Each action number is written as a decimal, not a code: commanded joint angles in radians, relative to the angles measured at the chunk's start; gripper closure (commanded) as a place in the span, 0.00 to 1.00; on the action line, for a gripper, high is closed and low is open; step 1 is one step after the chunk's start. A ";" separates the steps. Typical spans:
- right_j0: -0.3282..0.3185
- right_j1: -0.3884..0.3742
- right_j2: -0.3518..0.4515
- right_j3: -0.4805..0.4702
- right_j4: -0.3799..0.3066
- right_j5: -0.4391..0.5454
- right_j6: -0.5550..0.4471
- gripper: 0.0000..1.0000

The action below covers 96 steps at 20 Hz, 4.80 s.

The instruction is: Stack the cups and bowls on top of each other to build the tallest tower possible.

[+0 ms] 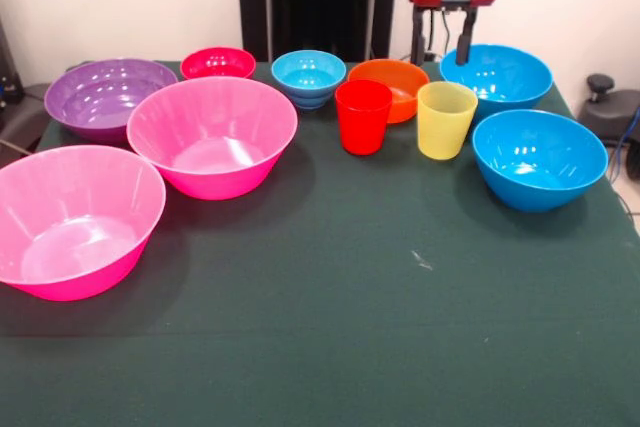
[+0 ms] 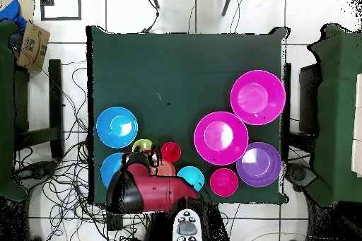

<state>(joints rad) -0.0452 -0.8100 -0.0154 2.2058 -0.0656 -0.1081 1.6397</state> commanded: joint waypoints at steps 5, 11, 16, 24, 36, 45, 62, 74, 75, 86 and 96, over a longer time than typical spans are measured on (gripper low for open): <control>-0.023 0.006 0.011 -0.067 0.001 0.208 0.085 0.00; -0.010 -0.012 0.004 -0.131 0.025 0.329 0.086 0.00; -0.026 -0.027 0.019 -0.140 0.010 0.372 0.090 0.00; -0.057 0.001 0.042 -0.125 -0.001 0.342 0.110 0.00; -0.116 -0.088 0.107 -0.027 -0.008 0.408 0.075 0.00; -0.126 -0.346 0.104 0.045 0.066 0.680 0.040 0.00; -0.221 -0.266 0.101 0.148 -0.052 0.411 0.036 0.00; -0.183 -0.069 0.052 0.113 -0.147 0.216 0.120 0.00; -0.172 -0.060 0.043 0.108 -0.146 0.217 0.125 0.00; -0.149 0.070 0.028 0.077 -0.144 0.135 0.143 0.00; -0.173 0.124 0.050 0.068 -0.156 0.131 0.123 0.00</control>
<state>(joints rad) -0.2002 -0.7630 -0.0096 2.2734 -0.1687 0.0845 1.6397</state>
